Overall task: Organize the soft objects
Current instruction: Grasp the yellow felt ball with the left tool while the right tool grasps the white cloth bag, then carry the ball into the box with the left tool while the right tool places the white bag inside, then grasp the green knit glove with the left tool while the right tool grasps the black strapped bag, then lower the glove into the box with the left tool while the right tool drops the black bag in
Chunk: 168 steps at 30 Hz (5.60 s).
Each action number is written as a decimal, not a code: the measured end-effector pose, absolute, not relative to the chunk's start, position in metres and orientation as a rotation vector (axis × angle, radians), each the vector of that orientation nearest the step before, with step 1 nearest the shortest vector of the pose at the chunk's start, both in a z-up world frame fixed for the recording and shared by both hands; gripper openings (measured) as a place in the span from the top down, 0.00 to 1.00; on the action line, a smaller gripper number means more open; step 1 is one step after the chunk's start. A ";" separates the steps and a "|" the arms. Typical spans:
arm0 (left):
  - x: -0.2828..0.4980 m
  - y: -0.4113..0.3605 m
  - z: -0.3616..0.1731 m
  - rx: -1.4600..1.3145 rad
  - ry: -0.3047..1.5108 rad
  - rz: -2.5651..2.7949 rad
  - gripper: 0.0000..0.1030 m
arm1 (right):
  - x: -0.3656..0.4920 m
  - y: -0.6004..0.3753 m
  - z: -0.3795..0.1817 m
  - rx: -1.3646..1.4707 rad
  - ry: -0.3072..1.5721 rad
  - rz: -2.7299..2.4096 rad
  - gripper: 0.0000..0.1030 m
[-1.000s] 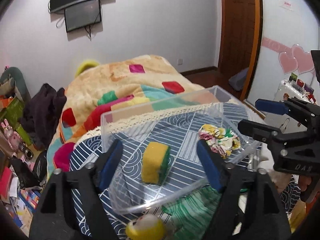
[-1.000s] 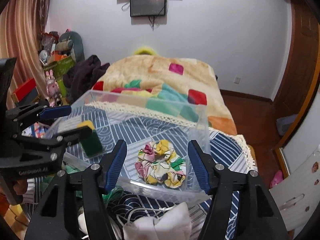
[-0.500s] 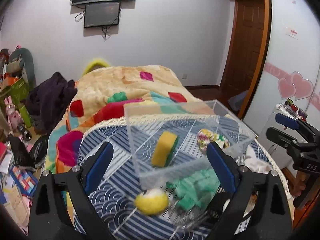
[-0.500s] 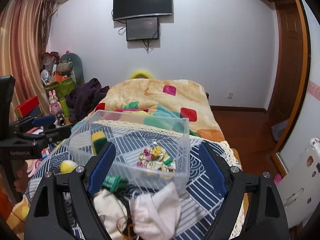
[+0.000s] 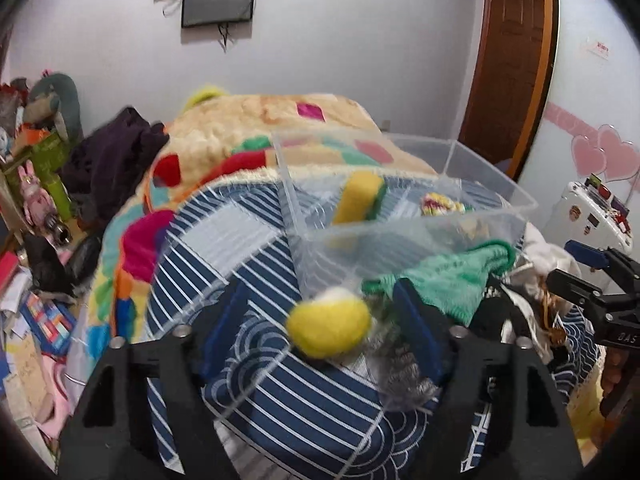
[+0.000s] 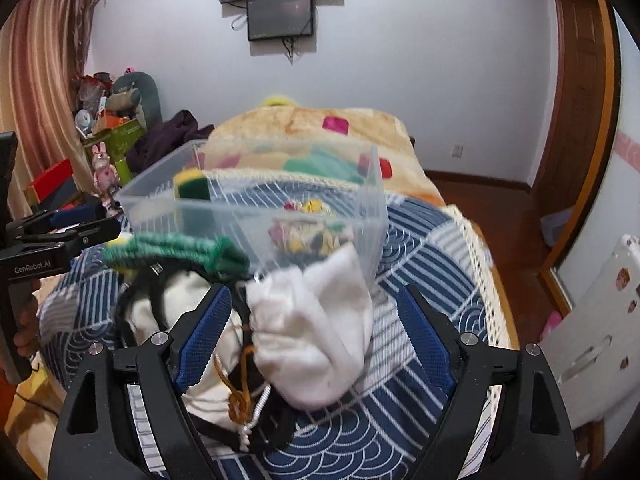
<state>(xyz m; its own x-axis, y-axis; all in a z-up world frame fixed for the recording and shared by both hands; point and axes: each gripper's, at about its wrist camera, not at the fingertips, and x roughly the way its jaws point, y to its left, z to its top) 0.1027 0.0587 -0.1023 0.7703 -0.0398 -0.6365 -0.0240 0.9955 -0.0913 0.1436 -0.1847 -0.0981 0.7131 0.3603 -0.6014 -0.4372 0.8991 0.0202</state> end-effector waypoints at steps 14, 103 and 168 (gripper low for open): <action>0.102 0.051 -0.120 -0.112 0.721 -0.031 0.57 | 0.143 -0.195 -0.117 -0.029 0.726 0.541 0.76; 0.107 0.019 -0.067 -0.040 0.673 -0.206 0.27 | 0.148 -0.160 -0.072 -0.035 0.605 0.601 0.21; 0.061 0.052 -0.042 -0.139 0.542 -0.130 0.79 | 0.130 -0.204 -0.076 0.023 0.598 0.533 0.89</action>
<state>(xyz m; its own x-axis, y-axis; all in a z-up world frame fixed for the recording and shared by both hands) 0.0610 0.0524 -0.0424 0.8488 -0.1599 -0.5040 0.0863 0.9823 -0.1662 0.1295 -0.2041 -0.0761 0.6957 0.4845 -0.5303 -0.4714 0.8650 0.1720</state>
